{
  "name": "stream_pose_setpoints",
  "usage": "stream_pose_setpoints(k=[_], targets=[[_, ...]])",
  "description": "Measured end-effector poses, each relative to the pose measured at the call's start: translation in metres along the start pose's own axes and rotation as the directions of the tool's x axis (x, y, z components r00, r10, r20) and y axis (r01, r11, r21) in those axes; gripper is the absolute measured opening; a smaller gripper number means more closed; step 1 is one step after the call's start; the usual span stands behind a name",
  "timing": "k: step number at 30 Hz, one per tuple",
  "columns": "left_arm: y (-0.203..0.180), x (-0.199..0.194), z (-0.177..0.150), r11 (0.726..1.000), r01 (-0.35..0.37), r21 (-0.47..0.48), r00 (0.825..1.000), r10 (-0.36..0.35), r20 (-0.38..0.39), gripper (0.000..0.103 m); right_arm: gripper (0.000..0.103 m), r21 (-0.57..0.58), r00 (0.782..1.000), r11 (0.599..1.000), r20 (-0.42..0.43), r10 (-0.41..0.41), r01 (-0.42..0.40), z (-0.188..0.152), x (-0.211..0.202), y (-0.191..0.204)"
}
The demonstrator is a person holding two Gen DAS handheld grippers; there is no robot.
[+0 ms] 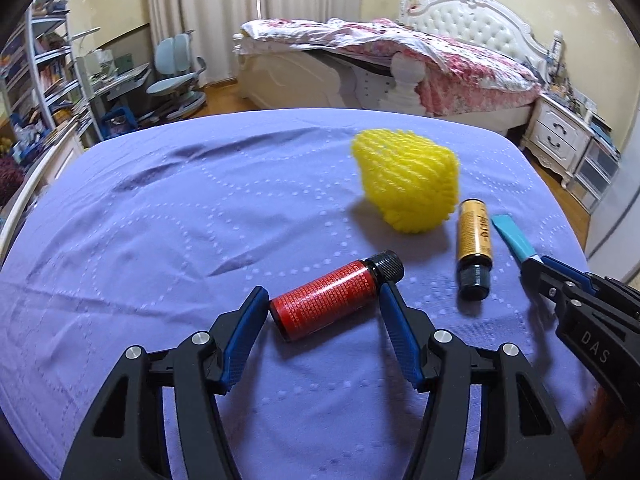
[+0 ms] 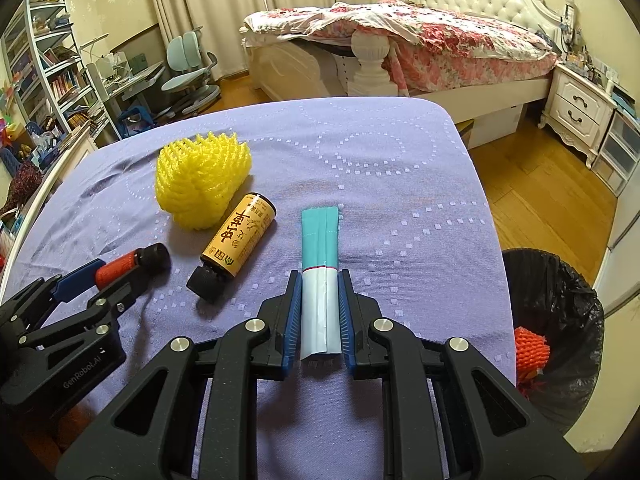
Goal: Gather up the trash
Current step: 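Lift the red bottle with the left tool while the right tool holds the tube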
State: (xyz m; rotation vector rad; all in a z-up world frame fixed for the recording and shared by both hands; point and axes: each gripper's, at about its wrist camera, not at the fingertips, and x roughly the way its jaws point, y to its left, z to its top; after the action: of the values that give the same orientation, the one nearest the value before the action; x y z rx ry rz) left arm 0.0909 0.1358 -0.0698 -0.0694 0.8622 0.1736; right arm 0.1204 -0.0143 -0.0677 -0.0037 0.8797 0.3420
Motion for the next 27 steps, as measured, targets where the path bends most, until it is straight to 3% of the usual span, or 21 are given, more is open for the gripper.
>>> stream_pose_setpoints(k=[8, 27], targets=[[0.006, 0.003, -0.001, 1.0, 0.005, -0.024, 1.0, -0.005, -0.027, 0.058, 0.018, -0.001, 1.0, 1.0, 0.0, -0.001, 0.001, 0.0, 0.0, 0.001], [0.009, -0.009, -0.009, 0.999, 0.015, -0.029, 1.0, -0.015, 0.001, 0.058, 0.015, 0.009, 1.0, 1.0, 0.007, 0.016, -0.016, -0.007, -0.009, 0.002]])
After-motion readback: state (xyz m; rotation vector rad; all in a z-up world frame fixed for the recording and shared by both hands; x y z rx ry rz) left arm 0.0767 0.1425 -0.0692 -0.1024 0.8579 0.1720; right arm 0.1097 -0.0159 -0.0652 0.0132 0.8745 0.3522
